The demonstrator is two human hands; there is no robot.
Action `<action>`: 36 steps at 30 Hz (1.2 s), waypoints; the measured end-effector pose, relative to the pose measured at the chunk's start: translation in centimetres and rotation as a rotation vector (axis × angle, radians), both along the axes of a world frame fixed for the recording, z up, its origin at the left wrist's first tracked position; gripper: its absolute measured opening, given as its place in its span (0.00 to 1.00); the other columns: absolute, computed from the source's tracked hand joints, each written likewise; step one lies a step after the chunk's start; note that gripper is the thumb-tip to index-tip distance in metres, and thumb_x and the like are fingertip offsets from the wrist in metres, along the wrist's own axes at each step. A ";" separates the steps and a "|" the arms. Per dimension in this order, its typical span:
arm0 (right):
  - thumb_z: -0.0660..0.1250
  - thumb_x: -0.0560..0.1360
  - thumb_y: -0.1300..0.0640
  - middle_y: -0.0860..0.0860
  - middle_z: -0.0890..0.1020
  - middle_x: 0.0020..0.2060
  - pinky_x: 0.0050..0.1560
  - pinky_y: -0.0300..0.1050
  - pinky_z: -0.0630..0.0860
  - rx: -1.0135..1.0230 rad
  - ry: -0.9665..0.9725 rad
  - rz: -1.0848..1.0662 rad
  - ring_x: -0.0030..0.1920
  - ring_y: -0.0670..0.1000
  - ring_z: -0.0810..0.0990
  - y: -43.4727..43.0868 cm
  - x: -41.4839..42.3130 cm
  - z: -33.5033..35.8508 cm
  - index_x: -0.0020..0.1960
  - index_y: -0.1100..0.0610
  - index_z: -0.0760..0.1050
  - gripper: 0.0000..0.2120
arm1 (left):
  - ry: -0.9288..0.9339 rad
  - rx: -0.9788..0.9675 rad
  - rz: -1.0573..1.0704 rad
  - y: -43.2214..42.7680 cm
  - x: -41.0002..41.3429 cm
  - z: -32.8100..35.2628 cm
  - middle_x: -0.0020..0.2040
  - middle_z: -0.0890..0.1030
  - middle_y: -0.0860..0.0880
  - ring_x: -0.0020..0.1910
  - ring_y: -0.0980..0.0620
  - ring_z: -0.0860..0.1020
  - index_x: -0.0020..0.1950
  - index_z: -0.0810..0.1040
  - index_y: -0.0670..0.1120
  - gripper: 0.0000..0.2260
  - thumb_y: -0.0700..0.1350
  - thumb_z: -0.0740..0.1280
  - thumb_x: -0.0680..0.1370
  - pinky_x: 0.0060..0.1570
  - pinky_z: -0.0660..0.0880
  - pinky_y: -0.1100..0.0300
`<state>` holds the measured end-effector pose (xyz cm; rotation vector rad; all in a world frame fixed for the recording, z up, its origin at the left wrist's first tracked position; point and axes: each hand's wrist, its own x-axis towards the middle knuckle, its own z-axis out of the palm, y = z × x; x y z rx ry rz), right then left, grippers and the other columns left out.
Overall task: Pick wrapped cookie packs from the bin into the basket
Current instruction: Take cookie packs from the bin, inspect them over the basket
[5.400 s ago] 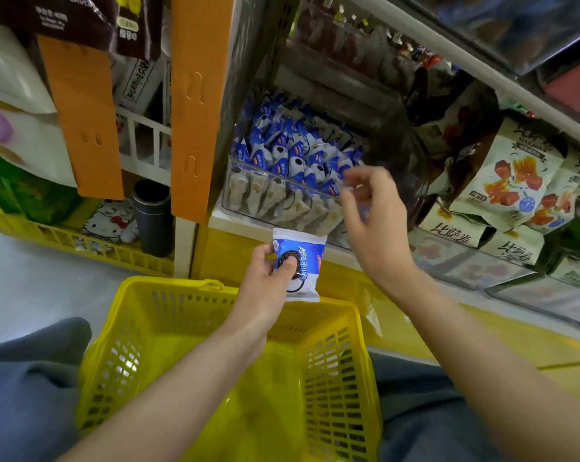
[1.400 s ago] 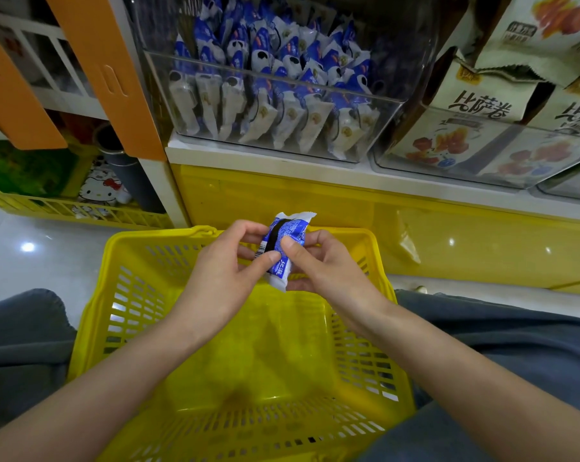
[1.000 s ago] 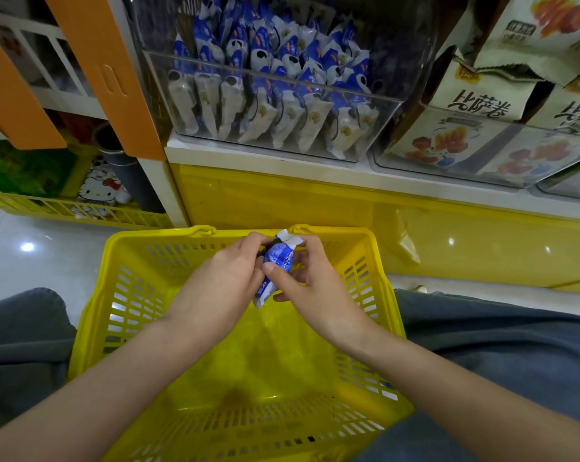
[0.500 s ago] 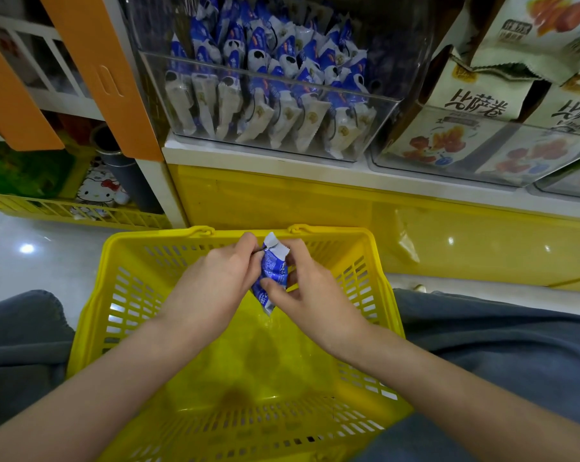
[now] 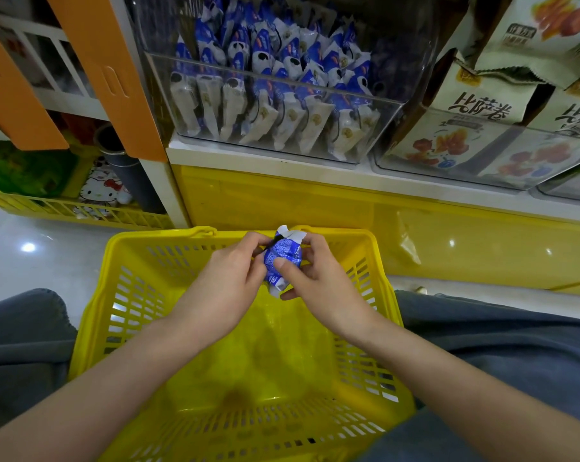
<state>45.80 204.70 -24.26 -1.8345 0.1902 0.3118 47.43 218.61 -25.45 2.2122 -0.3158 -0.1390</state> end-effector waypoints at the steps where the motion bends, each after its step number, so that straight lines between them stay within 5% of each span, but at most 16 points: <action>1: 0.66 0.75 0.58 0.48 0.78 0.48 0.41 0.48 0.79 -0.030 -0.019 0.003 0.43 0.51 0.81 0.0 0.0 0.0 0.63 0.58 0.64 0.20 | 0.038 -0.042 0.010 -0.1 0.1 0.1 0.47 0.82 0.48 0.43 0.51 0.80 0.58 0.74 0.47 0.10 0.39 0.59 0.79 0.44 0.74 0.58; 4: 0.72 0.70 0.53 0.42 0.76 0.46 0.47 0.47 0.77 -0.143 -0.081 0.010 0.42 0.42 0.77 -0.1 0.3 0.2 0.64 0.57 0.64 0.27 | 0.215 -0.250 0.050 -0.3 0.3 0.5 0.46 0.83 0.46 0.44 0.46 0.81 0.50 0.70 0.49 0.11 0.34 0.56 0.79 0.47 0.77 0.46; 6: 0.72 0.69 0.53 0.46 0.76 0.51 0.50 0.45 0.78 -0.101 -0.077 0.026 0.47 0.41 0.76 0.0 0.5 0.2 0.65 0.57 0.64 0.28 | 0.323 -0.363 0.094 -0.4 0.4 0.7 0.44 0.81 0.43 0.41 0.45 0.80 0.46 0.69 0.50 0.14 0.31 0.54 0.79 0.49 0.77 0.45; 10: 0.68 0.73 0.55 0.53 0.77 0.57 0.50 0.36 0.75 0.016 -0.042 0.051 0.49 0.43 0.77 0.1 0.9 0.4 0.67 0.58 0.64 0.25 | 0.472 -0.559 0.135 -0.8 0.7 1.2 0.40 0.80 0.41 0.34 0.54 0.80 0.44 0.70 0.47 0.11 0.35 0.53 0.81 0.36 0.78 0.61; 13: 0.69 0.72 0.56 0.52 0.78 0.57 0.51 0.35 0.74 -0.002 -0.082 0.008 0.52 0.45 0.76 -0.4 1.3 0.5 0.66 0.58 0.65 0.26 | 0.581 -0.729 0.143 -1.0 0.9 1.6 0.40 0.81 0.50 0.36 0.60 0.81 0.46 0.74 0.48 0.13 0.52 0.53 0.79 0.34 0.77 0.66; 16: 0.71 0.71 0.54 0.50 0.77 0.57 0.54 0.44 0.76 -0.222 -0.189 0.030 0.53 0.46 0.77 -0.7 1.0 0.3 0.67 0.57 0.64 0.28 | 0.526 -0.671 0.027 -1.1 0.4 1.5 0.42 0.81 0.57 0.42 0.63 0.80 0.48 0.75 0.49 0.15 0.57 0.58 0.71 0.40 0.76 0.67; 19: 0.72 0.70 0.54 0.51 0.75 0.61 0.57 0.46 0.73 -0.431 -0.313 0.106 0.60 0.50 0.75 -0.7 0.4 -0.2 0.69 0.58 0.62 0.32 | 0.464 -0.641 0.031 -1.3 0.1 1.5 0.39 0.81 0.56 0.38 0.64 0.79 0.47 0.74 0.48 0.02 0.44 0.63 0.76 0.39 0.76 0.69; 22: 0.74 0.67 0.47 0.48 0.74 0.60 0.57 0.40 0.72 -0.441 -0.323 0.124 0.59 0.46 0.73 -0.5 0.3 0.0 0.68 0.56 0.64 0.35 | 0.376 -0.556 0.080 -1.1 0.4 1.6 0.37 0.78 0.53 0.33 0.64 0.77 0.43 0.74 0.48 0.06 0.40 0.61 0.78 0.35 0.74 0.71; 28: 0.65 0.76 0.53 0.48 0.81 0.47 0.46 0.40 0.76 -0.066 -0.160 -0.001 0.46 0.47 0.80 -0.7 1.3 1.6 0.58 0.51 0.72 0.12 | 0.437 -0.589 0.127 -0.5 1.2 2.0 0.38 0.80 0.50 0.38 0.56 0.78 0.45 0.77 0.48 0.10 0.39 0.58 0.79 0.39 0.77 0.61; 32: 0.65 0.76 0.57 0.45 0.81 0.38 0.42 0.45 0.75 -0.077 -0.222 0.027 0.38 0.45 0.77 -1.1 1.6 2.4 0.47 0.55 0.77 0.03 | 0.497 -0.640 0.074 -0.6 1.0 2.3 0.40 0.81 0.50 0.38 0.56 0.79 0.50 0.78 0.45 0.10 0.43 0.57 0.80 0.37 0.77 0.64; 36: 0.66 0.76 0.57 0.46 0.80 0.38 0.38 0.42 0.74 -0.135 -0.375 0.025 0.36 0.44 0.77 -1.1 1.2 2.6 0.46 0.55 0.77 0.02 | 0.576 -0.759 0.122 -0.8 1.1 2.6 0.46 0.83 0.46 0.44 0.51 0.80 0.50 0.79 0.48 0.12 0.46 0.56 0.80 0.42 0.78 0.58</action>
